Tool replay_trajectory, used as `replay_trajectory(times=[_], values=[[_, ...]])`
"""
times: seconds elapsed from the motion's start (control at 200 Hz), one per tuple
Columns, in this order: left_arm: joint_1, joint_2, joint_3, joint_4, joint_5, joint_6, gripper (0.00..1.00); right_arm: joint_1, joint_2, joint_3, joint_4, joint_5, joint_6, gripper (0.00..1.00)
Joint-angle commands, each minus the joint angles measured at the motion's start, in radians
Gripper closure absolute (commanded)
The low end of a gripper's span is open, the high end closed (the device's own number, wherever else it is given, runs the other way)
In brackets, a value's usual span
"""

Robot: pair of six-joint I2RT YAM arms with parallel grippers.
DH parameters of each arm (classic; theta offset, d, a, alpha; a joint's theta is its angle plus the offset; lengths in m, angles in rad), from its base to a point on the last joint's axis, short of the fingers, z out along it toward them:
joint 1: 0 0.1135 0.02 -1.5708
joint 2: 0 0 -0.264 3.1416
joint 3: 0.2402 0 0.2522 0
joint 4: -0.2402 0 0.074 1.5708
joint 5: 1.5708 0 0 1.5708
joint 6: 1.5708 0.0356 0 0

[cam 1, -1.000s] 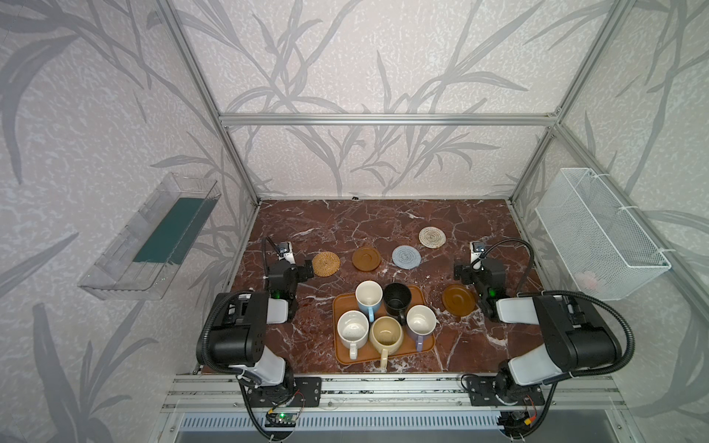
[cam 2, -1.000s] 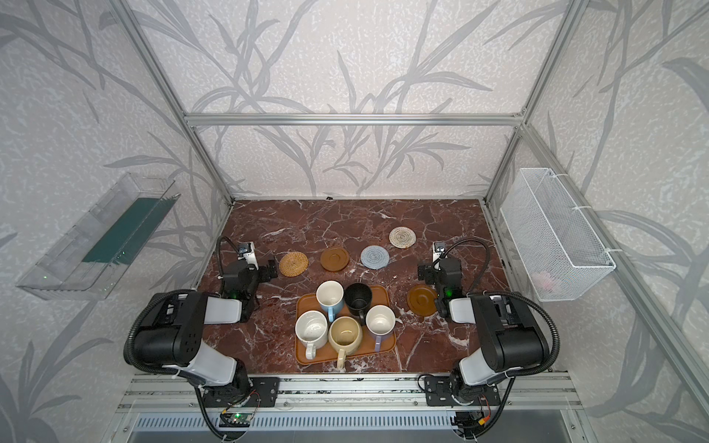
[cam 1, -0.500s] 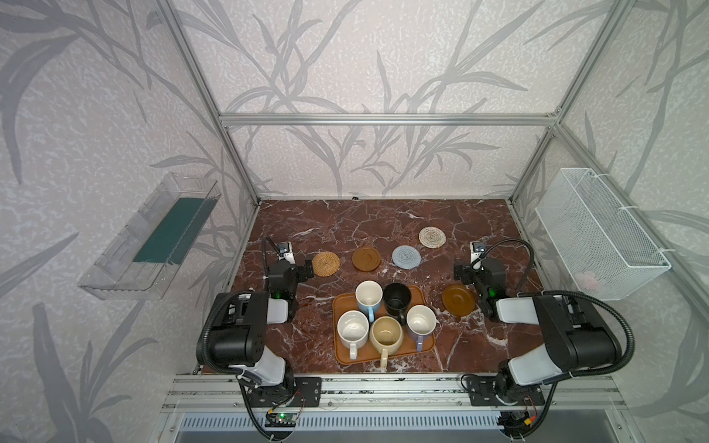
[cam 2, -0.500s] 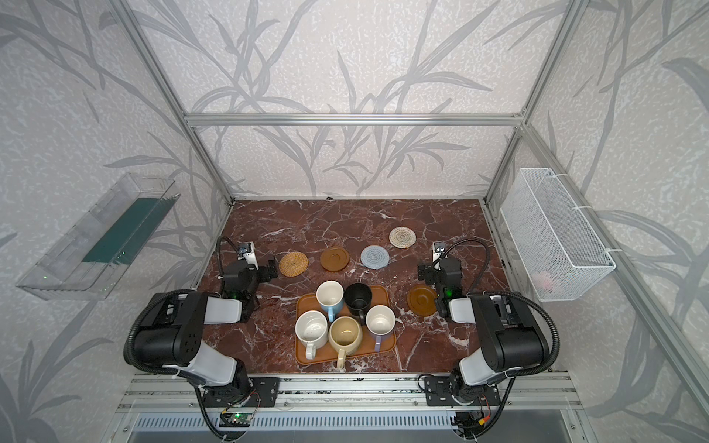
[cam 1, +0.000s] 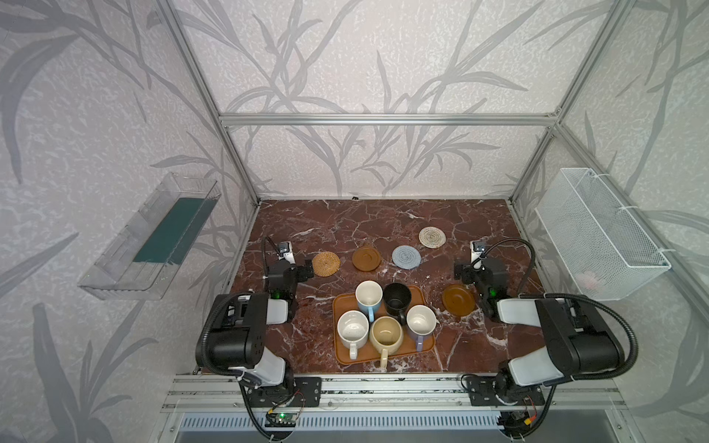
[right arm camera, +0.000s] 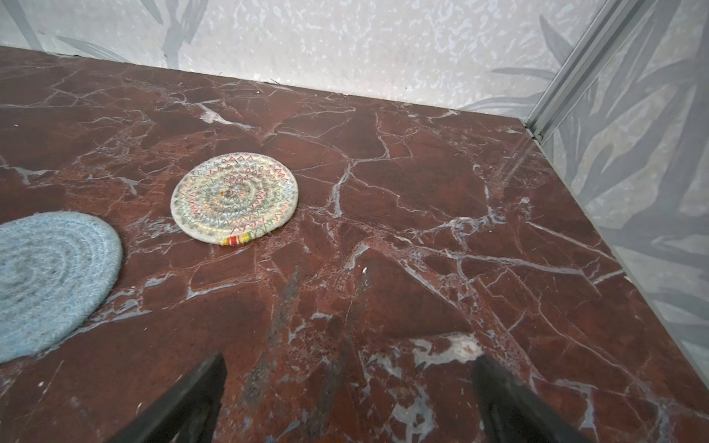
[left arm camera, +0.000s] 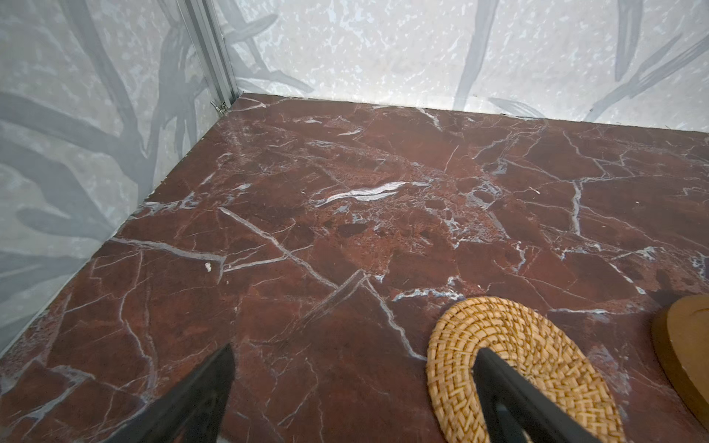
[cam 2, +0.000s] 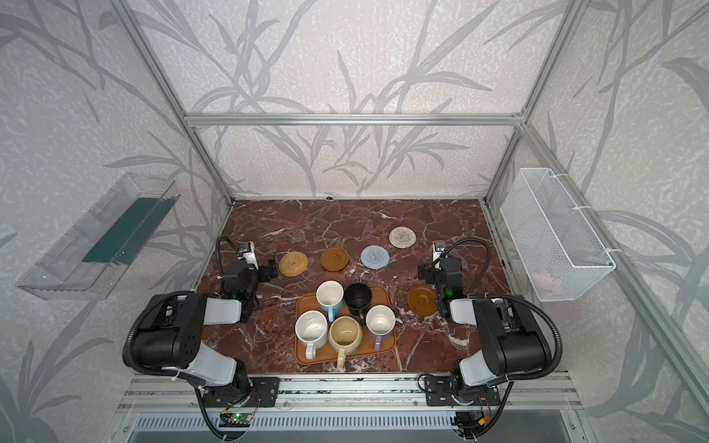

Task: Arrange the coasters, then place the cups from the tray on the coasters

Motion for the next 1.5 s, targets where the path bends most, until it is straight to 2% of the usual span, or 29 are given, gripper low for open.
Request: replay_trajectory(times=[0.0, 0.125, 0.21, 0.36, 0.43, 0.49, 0.58, 0.685, 0.825, 0.97, 1.17, 1.365, 1.495], values=[[-0.001, -0.116, 0.016, -0.070, -0.001, 0.017, 0.02, 0.003, -0.084, 0.052, -0.130, -0.017, -0.004, 0.01], [-0.040, -0.214, 0.047, -0.205, -0.031, 0.045, 0.03, 0.003, -0.166, 0.102, -0.310, -0.072, 0.035, 0.01], [-0.051, -0.266, 0.076, -0.267, -0.041, -0.001, 0.03, 0.003, -0.220, 0.130, -0.408, -0.094, 0.075, 0.01], [-0.052, -0.360, 0.152, -0.444, 0.026, -0.206, 0.01, 0.003, -0.287, 0.212, -0.613, -0.130, 0.196, 0.01], [-0.052, -0.396, 0.167, -0.505, 0.025, -0.356, 0.01, 0.003, -0.313, 0.254, -0.705, -0.203, 0.222, 0.01], [-0.054, -0.413, 0.184, -0.539, 0.059, -0.431, 0.01, 0.003, -0.328, 0.267, -0.728, -0.270, 0.254, 0.01], [-0.063, -0.411, 0.266, -0.741, 0.077, -0.539, 0.01, 0.020, -0.337, 0.295, -0.768, -0.315, 0.334, 0.01], [-0.106, -0.374, 0.392, -0.980, 0.045, -0.527, 0.01, 0.099, -0.335, 0.352, -0.865, -0.252, 0.346, 0.01], [-0.164, -0.326, 0.497, -1.150, 0.021, -0.498, 0.03, 0.234, -0.315, 0.420, -0.937, -0.144, 0.345, 0.01], [-0.239, -0.248, 0.535, -1.206, -0.019, -0.484, 0.04, 0.348, -0.263, 0.503, -0.978, -0.062, 0.360, 0.01], [-0.279, -0.060, 0.635, -1.308, -0.007, -0.456, 0.16, 0.503, -0.165, 0.624, -1.017, 0.046, 0.308, 0.01], [-0.296, 0.083, 0.716, -1.357, -0.052, -0.427, 0.33, 0.560, -0.098, 0.671, -1.015, 0.040, 0.308, 0.01], [-0.296, 0.168, 0.744, -1.357, -0.028, -0.427, 0.35, 0.563, -0.091, 0.652, -0.984, 0.027, 0.310, 0.02]])
